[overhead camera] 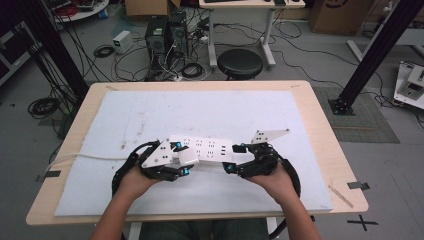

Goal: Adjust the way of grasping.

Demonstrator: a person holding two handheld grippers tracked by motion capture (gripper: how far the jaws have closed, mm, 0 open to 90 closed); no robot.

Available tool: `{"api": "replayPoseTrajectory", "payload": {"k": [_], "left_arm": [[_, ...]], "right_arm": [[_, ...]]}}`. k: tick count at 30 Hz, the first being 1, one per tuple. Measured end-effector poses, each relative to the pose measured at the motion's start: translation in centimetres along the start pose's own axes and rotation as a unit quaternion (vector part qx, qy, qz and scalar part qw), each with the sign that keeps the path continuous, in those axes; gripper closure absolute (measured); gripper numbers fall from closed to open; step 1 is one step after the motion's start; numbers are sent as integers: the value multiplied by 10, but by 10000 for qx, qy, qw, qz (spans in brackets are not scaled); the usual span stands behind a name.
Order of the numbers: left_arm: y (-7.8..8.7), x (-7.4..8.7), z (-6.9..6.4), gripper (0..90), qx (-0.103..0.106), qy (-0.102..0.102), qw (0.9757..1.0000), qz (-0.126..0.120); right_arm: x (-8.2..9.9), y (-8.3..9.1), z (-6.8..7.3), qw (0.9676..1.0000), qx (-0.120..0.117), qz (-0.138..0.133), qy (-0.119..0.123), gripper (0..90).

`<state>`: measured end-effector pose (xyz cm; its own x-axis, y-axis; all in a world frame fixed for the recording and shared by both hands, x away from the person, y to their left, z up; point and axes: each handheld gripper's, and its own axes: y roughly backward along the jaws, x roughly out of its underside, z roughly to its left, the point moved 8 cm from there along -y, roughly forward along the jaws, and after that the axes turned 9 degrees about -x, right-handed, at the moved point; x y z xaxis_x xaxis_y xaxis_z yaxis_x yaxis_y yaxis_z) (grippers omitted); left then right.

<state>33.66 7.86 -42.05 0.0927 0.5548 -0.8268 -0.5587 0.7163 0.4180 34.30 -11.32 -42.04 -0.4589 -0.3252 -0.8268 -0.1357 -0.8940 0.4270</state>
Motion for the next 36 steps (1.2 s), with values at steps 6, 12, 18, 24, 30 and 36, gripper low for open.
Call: {"api": "replayPoseTrajectory", "payload": {"k": [6, 12, 18, 24, 30, 36], "left_arm": [[-7, -2, -14, 425, -85, -382, 9990, -203], [-8, -6, -28, 425, -148, -734, 9964, -410], [-11, -9, -38, 425, -235, -973, 9935, -549], [-14, -15, -44, 425, -288, -1093, 9913, -672], [-15, -22, -46, 425, -266, -1128, 9905, -741], [-15, -23, -46, 425, -285, -1148, 9901, -750]], "right_arm": [[4, -17, 4, 9978, -482, -47, -444, 184], [6, -32, 9, 9924, -922, -163, -794, 184], [8, -45, 14, 9863, -1183, -250, -1125, 184], [8, -55, 19, 9818, -1440, -281, -1204, 208], [7, -57, 22, 9757, -1705, -430, -1309, 341], [6, -56, 25, 9724, -1878, -548, -1273, 526]]}}
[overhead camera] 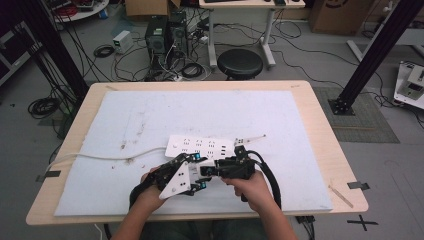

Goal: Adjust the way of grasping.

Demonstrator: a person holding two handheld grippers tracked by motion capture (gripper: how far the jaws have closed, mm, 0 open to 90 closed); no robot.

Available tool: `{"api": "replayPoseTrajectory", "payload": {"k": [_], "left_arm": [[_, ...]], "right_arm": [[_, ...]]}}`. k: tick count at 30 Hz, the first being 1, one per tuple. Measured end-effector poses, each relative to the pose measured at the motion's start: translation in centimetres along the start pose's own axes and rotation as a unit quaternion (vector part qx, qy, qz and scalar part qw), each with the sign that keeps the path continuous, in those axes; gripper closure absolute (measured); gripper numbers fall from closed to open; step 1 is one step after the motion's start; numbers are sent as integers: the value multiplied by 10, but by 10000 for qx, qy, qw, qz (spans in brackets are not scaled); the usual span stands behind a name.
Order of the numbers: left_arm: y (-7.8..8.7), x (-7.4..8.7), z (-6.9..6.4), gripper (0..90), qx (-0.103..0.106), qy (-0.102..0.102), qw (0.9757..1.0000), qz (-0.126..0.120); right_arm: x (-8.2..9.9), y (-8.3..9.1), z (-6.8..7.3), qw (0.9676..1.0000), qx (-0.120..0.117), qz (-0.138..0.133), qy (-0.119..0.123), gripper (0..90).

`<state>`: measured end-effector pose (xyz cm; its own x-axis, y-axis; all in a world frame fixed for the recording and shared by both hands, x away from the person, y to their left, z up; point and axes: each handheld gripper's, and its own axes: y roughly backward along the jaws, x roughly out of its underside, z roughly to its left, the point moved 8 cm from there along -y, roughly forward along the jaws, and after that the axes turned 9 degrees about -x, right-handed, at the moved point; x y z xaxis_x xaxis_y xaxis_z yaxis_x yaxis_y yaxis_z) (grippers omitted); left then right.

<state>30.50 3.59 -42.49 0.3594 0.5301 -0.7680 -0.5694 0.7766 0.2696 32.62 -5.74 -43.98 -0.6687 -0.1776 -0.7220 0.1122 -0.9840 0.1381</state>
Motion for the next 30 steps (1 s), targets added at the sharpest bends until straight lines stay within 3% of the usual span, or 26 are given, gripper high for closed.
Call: {"api": "replayPoseTrajectory", "payload": {"k": [10, 12, 14, 20, 27, 30], "left_arm": [[-2, -1, -1, 420, -2, -128, 9999, 30], [-3, -1, 0, 409, 18, -65, 10000, 56], [-5, 0, 4, 312, -127, 145, 9998, 109], [1, -3, 10, 207, -106, 387, 9992, 50], [21, -16, 28, 181, -312, 513, 9982, -64], [32, -19, 36, 181, -281, 862, 9958, -101]], "right_arm": [[0, 2, 0, 9996, -148, -100, -226, 613], [0, 2, 1, 9994, -170, -115, -272, 625], [-1, 3, 0, 9996, -118, -93, -220, 630], [-2, 11, 0, 9998, 69, -133, -132, 631], [-6, 24, 5, 9992, 323, -221, 72, 630], [-12, 35, 7, 9982, 482, -296, 191, 631]]}}
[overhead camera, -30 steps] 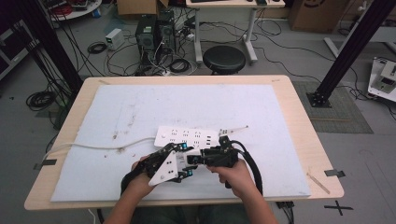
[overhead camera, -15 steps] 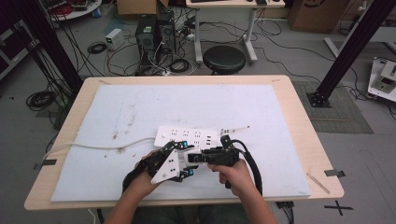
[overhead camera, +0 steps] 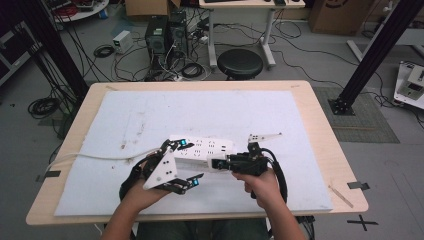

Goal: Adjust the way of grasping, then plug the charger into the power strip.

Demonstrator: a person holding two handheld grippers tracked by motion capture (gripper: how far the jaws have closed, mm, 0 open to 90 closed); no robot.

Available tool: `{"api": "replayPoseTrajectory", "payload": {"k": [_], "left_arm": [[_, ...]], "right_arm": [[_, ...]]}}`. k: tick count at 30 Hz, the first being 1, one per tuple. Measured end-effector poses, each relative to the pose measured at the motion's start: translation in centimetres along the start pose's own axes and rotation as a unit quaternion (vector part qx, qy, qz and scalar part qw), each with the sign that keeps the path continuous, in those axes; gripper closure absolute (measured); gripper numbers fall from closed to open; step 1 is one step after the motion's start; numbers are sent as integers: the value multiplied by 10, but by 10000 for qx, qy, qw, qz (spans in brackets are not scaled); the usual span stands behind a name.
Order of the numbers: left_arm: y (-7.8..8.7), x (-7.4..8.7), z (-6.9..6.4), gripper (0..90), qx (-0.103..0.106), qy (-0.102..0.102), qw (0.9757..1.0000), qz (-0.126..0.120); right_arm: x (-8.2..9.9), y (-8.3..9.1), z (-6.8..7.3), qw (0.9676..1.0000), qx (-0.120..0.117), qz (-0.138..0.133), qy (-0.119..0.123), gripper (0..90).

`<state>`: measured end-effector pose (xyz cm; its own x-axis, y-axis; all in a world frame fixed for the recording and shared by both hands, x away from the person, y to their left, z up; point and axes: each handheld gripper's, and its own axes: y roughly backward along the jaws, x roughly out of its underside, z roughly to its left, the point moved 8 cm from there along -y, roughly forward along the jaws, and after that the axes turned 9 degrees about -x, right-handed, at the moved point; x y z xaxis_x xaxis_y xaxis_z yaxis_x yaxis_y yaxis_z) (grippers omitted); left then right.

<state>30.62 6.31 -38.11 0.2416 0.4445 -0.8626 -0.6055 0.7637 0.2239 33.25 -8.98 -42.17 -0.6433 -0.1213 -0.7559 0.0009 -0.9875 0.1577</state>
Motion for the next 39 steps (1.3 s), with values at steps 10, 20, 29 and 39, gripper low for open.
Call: {"api": "replayPoseTrajectory", "payload": {"k": [10, 20, 29, 39], "left_arm": [[24, 21, 41, 170, -345, 916, 9949, 242], [40, 46, 68, 160, -550, 1380, 9874, 543], [53, 64, 71, 159, -555, 1484, 9832, 903], [59, 78, 68, 159, -527, 1394, 9824, 1129]], "right_arm": [[-13, 15, -5, 9914, 940, 197, 885, 632], [-35, 6, -16, 9693, 1700, 361, 1742, 632], [-43, -3, -18, 9408, 1999, 816, 2614, 631], [-51, -7, -24, 9166, 2238, 1775, 2797, 632]]}}
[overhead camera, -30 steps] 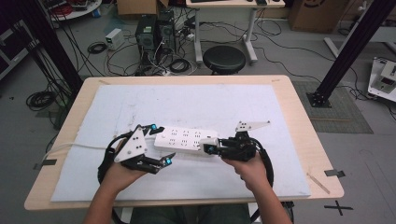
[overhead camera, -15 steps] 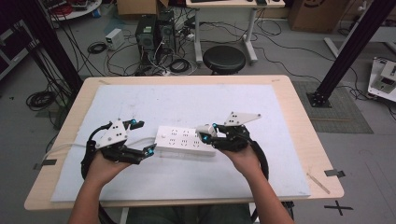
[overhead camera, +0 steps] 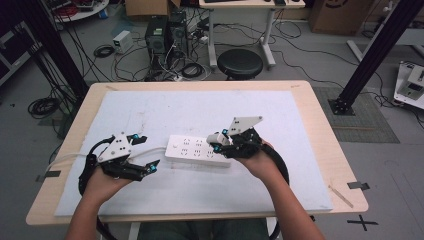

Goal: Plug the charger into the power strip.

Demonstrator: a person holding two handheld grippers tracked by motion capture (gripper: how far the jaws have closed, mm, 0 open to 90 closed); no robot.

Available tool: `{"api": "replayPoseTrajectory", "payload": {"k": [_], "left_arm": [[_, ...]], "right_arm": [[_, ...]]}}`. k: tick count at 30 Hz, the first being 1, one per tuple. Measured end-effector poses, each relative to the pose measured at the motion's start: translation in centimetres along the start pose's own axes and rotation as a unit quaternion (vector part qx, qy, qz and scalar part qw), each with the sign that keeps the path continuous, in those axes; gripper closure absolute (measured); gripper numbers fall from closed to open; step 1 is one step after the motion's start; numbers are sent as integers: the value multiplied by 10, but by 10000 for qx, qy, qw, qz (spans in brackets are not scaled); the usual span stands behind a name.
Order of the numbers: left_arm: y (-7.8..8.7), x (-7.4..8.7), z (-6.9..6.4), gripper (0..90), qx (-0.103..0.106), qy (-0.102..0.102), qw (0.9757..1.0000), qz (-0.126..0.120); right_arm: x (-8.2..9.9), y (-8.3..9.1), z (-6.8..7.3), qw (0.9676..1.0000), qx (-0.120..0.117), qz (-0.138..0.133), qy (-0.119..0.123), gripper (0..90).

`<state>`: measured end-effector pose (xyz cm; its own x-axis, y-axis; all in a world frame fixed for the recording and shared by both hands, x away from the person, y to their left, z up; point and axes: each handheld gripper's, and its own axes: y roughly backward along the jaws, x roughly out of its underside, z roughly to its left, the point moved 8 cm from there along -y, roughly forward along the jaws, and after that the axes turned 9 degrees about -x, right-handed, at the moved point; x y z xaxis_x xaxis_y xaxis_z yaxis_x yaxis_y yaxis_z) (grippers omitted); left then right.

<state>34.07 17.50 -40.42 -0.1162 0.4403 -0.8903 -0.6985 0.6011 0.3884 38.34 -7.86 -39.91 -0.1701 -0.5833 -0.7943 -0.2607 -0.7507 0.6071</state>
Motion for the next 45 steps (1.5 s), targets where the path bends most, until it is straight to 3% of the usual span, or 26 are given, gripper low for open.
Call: {"api": "replayPoseTrajectory", "payload": {"k": [6, 10, 19, 20, 21, 25, 26, 27, 28, 37, 45], "left_arm": [[0, 4, 0, 159, 10, -9, 10000, 43], [0, 7, 0, 159, 10, -29, 10000, 94], [-4, 13, -3, 159, 64, -97, 9997, 225], [-4, 13, -3, 159, 64, -97, 9997, 225], [-5, 14, -2, 159, 66, -105, 9996, 240], [-5, 16, 0, 159, 55, -99, 9996, 257], [-5, 16, 0, 159, 55, -99, 9996, 257], [-6, 16, 1, 159, 65, -78, 9996, 260], [-7, 18, 1, 159, 63, -47, 9996, 257], [-9, 22, 3, 159, 82, -17, 9996, 288], [-9, 24, 4, 159, 85, -23, 9994, 332]], "right_arm": [[-8, -2, -14, 9969, -266, 708, 227, 632], [-14, -6, -23, 9917, -541, 1117, 325, 632], [-6, -33, -38, 9720, -980, 2079, 482, 632], [-6, -33, -38, 9720, -980, 2079, 482, 632], [-3, -40, -40, 9655, -1043, 2320, 561, 632], [-2, -49, -43, 9589, -1171, 2502, 640, 632], [-2, -49, -43, 9589, -1171, 2502, 640, 632], [-1, -50, -44, 9567, -1165, 2583, 667, 632], [0, -53, -46, 9519, -1185, 2737, 700, 631], [0, -59, -51, 9452, -1284, 2894, 800, 632], [3, -62, -51, 9412, -1337, 2995, 814, 632]]}}
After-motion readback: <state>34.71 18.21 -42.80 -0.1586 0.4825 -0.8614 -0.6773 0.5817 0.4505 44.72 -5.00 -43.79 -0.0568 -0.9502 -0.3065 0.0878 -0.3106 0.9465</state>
